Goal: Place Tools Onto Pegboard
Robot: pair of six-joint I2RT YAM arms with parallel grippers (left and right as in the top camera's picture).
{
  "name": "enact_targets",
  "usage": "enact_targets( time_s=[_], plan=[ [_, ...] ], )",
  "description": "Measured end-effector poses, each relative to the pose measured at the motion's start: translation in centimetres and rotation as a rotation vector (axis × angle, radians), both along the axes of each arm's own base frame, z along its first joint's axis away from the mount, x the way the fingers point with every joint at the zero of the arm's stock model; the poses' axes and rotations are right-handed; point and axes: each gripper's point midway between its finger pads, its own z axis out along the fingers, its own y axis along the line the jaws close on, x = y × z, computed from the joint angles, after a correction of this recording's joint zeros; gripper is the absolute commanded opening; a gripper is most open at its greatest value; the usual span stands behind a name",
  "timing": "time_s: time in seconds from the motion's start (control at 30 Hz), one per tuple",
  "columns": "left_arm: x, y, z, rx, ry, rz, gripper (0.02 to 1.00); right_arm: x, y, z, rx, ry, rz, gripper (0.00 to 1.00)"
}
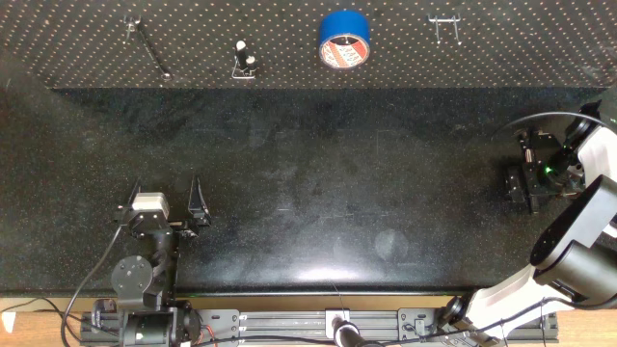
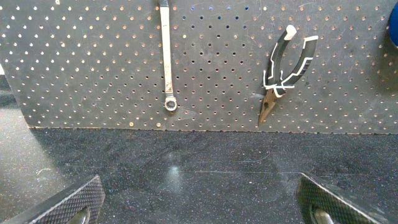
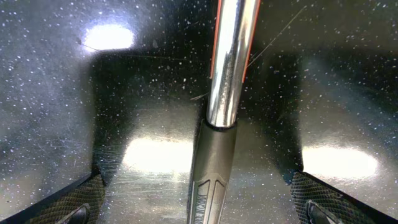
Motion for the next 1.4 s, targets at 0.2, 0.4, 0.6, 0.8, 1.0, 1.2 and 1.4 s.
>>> enact_targets(
  time_s=[0.2,0.4,0.6,0.8,1.0,1.2,1.4],
  plan=[
    [0.00,0.00,0.00,0.000,0.000,0.000,0.996,0.03,-0.02,-0.03,0.000,-0.001,0.004,0.987],
    [0.00,0.00,0.00,0.000,0.000,0.000,0.993,0.16,-0.06,-0.01,0.000,-0.006,0.012,0.564],
    [0.00,0.00,0.00,0.000,0.000,0.000,0.993,0.26,-0.11,0.00,-0.001,-0.009,0.019,0.432],
    [0.00,0.00,0.00,0.000,0.000,0.000,0.998,0.30,-0.15,0.00,-0.003,-0.011,0.021,0.338],
    [0.00,0.00,0.00,0.000,0.000,0.000,0.993,0.32,-0.17,0.00,-0.004,-0.011,0.022,0.279],
    [0.00,0.00,0.00,0.000,0.000,0.000,0.993,0.33,-0.18,-0.01,-0.003,-0.011,0.022,0.253],
    [0.00,0.00,0.00,0.000,0.000,0.000,0.993,0.34,-0.19,-0.01,-0.004,-0.011,0.022,0.244]
  ],
)
